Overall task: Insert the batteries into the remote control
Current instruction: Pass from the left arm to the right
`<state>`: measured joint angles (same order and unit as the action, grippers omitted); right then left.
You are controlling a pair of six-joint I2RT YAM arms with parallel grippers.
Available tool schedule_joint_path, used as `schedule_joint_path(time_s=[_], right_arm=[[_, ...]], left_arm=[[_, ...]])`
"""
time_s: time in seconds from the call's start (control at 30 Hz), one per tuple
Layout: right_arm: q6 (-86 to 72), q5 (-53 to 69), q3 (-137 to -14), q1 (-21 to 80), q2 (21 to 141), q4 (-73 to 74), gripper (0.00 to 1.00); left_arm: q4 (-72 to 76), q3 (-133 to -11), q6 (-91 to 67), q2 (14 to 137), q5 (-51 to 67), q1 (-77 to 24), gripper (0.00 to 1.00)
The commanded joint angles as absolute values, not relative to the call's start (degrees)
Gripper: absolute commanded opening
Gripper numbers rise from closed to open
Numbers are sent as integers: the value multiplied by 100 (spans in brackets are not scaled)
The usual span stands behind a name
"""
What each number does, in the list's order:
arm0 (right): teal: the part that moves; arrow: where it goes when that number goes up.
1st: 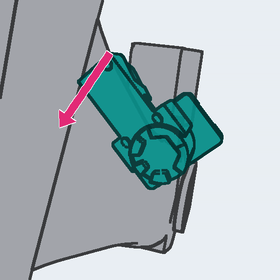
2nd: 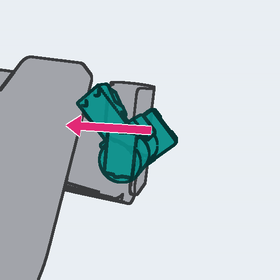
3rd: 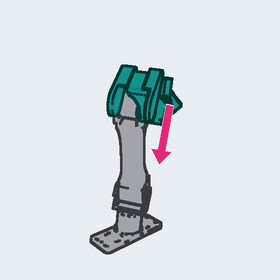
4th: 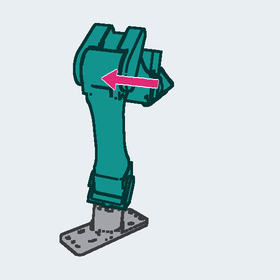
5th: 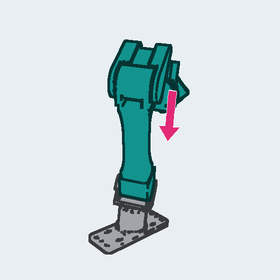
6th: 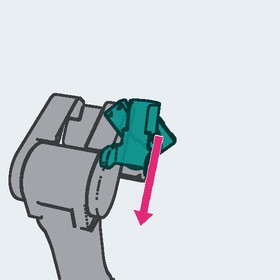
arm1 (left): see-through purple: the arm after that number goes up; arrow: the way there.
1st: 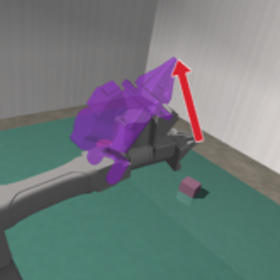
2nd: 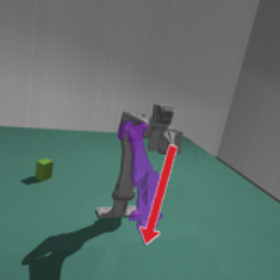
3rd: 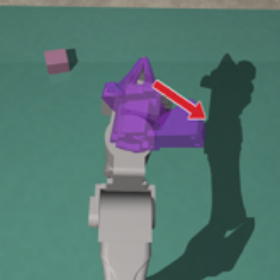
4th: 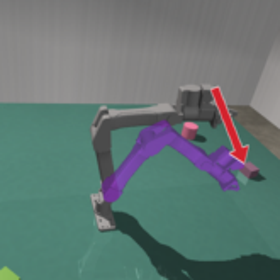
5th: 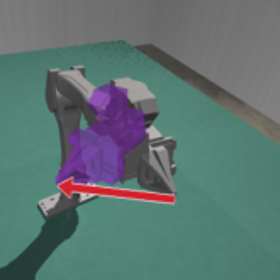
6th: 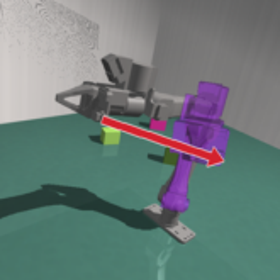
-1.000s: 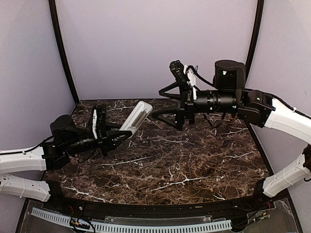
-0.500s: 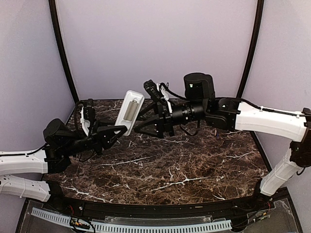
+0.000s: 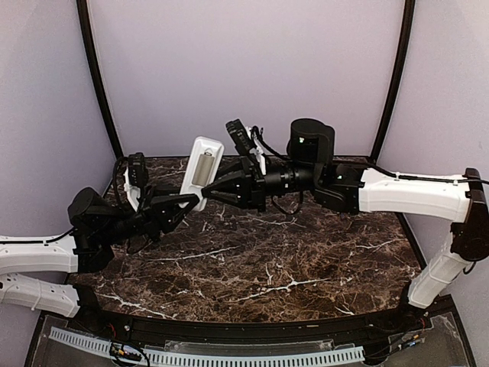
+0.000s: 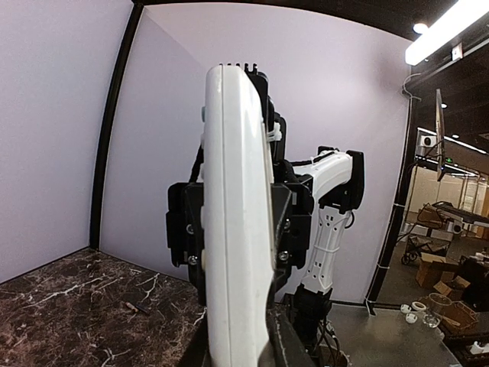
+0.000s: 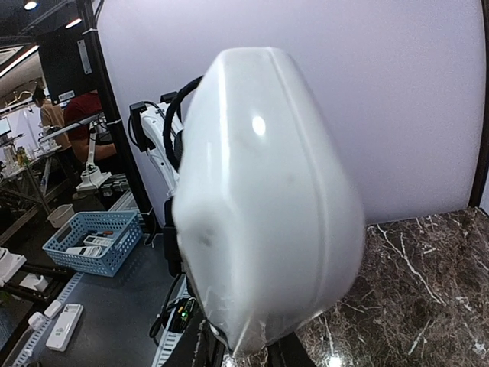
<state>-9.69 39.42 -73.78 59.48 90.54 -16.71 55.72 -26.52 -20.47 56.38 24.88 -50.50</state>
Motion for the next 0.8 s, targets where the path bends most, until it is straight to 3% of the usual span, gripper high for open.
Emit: schedule_joint_path(time_s=[0.0, 0.33, 0.53, 0.77], right_arm=[[-956, 4134, -7578, 6079, 9257, -1645, 24], [-924, 4067, -7625, 6082, 9319, -1478, 25], [-847, 4056, -7639, 6083, 9274, -1315, 0], [-681, 4050, -7675, 6084, 9079, -1036, 0]], left_arm=[[5757, -2747, -2086, 5700, 2476, -5088, 0], [5884, -2761, -2113, 5809, 2537, -5089, 0], [5817, -2734, -2090, 5797, 2573, -5087, 0], [5214, -2765, -2037, 5653, 2658, -5089, 0]])
